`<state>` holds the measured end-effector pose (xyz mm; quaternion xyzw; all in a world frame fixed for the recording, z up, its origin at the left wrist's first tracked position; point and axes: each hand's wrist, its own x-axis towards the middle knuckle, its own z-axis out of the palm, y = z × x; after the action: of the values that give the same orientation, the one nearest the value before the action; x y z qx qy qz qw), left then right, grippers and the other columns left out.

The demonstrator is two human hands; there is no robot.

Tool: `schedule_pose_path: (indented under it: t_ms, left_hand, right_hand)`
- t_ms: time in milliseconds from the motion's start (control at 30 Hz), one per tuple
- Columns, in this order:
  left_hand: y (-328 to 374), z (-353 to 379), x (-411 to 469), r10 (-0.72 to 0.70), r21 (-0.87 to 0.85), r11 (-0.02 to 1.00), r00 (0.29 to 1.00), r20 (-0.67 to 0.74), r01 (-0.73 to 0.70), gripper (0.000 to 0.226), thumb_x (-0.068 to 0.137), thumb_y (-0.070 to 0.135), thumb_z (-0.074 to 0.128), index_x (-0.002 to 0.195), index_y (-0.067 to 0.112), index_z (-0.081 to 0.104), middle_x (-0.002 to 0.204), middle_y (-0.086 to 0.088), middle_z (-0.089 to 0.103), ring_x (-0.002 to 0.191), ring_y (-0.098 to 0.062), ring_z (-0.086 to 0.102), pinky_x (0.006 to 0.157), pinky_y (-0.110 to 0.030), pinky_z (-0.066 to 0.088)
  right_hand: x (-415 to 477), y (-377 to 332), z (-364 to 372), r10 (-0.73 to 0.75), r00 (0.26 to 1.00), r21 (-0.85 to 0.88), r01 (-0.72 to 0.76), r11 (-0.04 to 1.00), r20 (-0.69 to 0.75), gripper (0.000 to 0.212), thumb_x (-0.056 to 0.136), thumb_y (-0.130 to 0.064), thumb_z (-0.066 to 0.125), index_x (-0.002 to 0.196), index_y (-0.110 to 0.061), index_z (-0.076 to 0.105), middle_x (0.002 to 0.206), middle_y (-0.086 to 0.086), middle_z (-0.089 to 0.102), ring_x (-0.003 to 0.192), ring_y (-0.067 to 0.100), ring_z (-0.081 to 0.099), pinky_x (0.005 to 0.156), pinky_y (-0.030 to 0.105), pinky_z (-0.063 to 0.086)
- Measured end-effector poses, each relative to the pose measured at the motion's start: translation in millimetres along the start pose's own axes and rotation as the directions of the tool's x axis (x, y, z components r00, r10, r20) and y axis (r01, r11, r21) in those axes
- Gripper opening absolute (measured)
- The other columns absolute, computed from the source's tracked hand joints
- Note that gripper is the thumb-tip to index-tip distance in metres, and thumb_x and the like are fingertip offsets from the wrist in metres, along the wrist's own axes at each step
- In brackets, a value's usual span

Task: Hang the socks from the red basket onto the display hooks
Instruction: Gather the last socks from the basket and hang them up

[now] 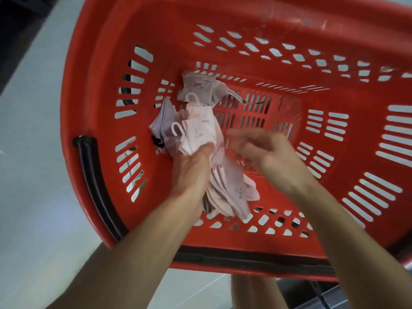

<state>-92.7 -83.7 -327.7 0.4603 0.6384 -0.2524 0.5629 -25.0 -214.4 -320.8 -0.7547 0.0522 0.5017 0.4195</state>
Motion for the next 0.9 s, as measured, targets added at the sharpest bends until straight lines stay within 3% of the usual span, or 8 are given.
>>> schedule_pose_path:
  t_ms: [67,133,267,400,500,700,800,900]
  left_hand:
    - [-4.3,-12.0,-1.8,0.042,-0.001,0.999,0.999,-0.008,-0.042,0.007,0.086,0.034,0.069,0.091,0.039,0.071,0.082,0.022,0.076,0.077,-0.003,0.072,0.078,-0.031,0.056]
    - [-7.6,-18.8,-6.9,0.026,-0.031,0.999,0.999,0.024,-0.025,0.018,0.090,0.032,0.068,0.075,0.042,0.069,0.076,0.028,0.074,0.070,0.003,0.071,0.070,-0.027,0.052]
    - [-11.8,-23.4,-10.1,-0.071,-0.141,0.987,0.997,0.042,0.076,0.011,0.091,0.032,0.067,0.095,0.042,0.069,0.100,0.013,0.077,0.095,-0.017,0.073,0.087,-0.042,0.057]
    - [-13.0,-24.7,-6.8,-0.112,-0.178,0.977,0.993,0.036,0.117,0.021,0.090,0.036,0.068,0.111,0.038,0.067,0.101,0.008,0.077,0.094,-0.019,0.072,0.081,-0.041,0.057]
    - [-12.1,-24.9,-9.1,-0.061,-0.189,0.979,0.996,0.059,0.072,0.010,0.091,0.033,0.068,0.094,0.042,0.072,0.093,0.017,0.078,0.090,-0.012,0.073,0.073,-0.034,0.053]
    - [1.9,-30.3,-35.0,0.131,-0.178,0.978,0.985,0.109,-0.110,0.047,0.093,0.023,0.065,0.078,0.067,0.068,0.093,0.025,0.076,0.087,0.003,0.072,0.083,-0.031,0.053]
    - [13.9,-37.7,-58.4,0.191,-0.180,0.969,0.973,0.127,-0.167,0.046,0.095,0.024,0.063,0.081,0.068,0.067,0.092,0.029,0.075,0.083,0.008,0.071,0.074,-0.025,0.049]
    - [31.0,-48.6,-94.2,0.235,-0.196,0.960,0.957,0.170,-0.201,0.047,0.095,0.028,0.063,0.080,0.073,0.064,0.091,0.036,0.072,0.083,0.014,0.068,0.061,-0.010,0.052]
  right_hand:
    - [28.4,7.7,-4.5,-0.165,0.965,-0.332,0.091,0.939,-0.203,0.039,0.088,-0.013,0.053,0.120,-0.030,0.068,0.126,-0.012,0.061,0.102,0.004,0.063,0.092,0.034,0.053]
    - [60.4,12.1,1.0,-0.269,0.956,-0.620,0.141,0.772,-0.117,0.054,0.083,0.001,0.050,0.127,-0.027,0.063,0.150,-0.007,0.038,0.122,0.019,0.056,0.096,0.040,0.052]
    - [112.4,22.7,24.1,-0.173,0.956,-0.864,0.289,0.413,0.237,0.059,0.089,0.003,0.053,0.139,-0.027,0.052,0.163,-0.016,-0.016,0.141,0.027,0.036,0.091,0.044,0.051]
    - [138.8,27.2,32.6,-0.089,0.966,-0.915,0.257,0.312,0.241,0.058,0.094,-0.002,0.052,0.145,-0.028,0.044,0.157,-0.016,-0.035,0.147,0.026,0.023,0.101,0.050,0.044]
    - [142.0,30.2,37.3,-0.133,0.968,-0.913,0.246,0.325,0.214,0.065,0.098,-0.002,0.042,0.155,-0.026,0.020,0.160,-0.016,-0.029,0.143,0.028,0.031,0.095,0.050,0.047]
    - [109.7,20.9,27.8,-0.334,0.942,-0.789,0.234,0.568,0.039,0.040,0.090,-0.012,0.055,0.128,-0.022,0.057,0.157,-0.009,0.031,0.119,0.023,0.061,0.081,0.037,0.055]
    - [63.9,6.2,14.9,-0.400,0.903,-0.649,0.210,0.731,-0.158,0.039,0.083,-0.004,0.060,0.116,-0.022,0.071,0.135,-0.002,0.059,0.109,0.025,0.065,0.080,0.034,0.054]
    - [4.2,-24.7,0.8,-0.410,0.842,-0.534,0.179,0.826,-0.352,0.020,0.087,-0.009,0.067,0.096,-0.023,0.077,0.105,-0.005,0.069,0.096,0.019,0.062,0.078,0.027,0.044]
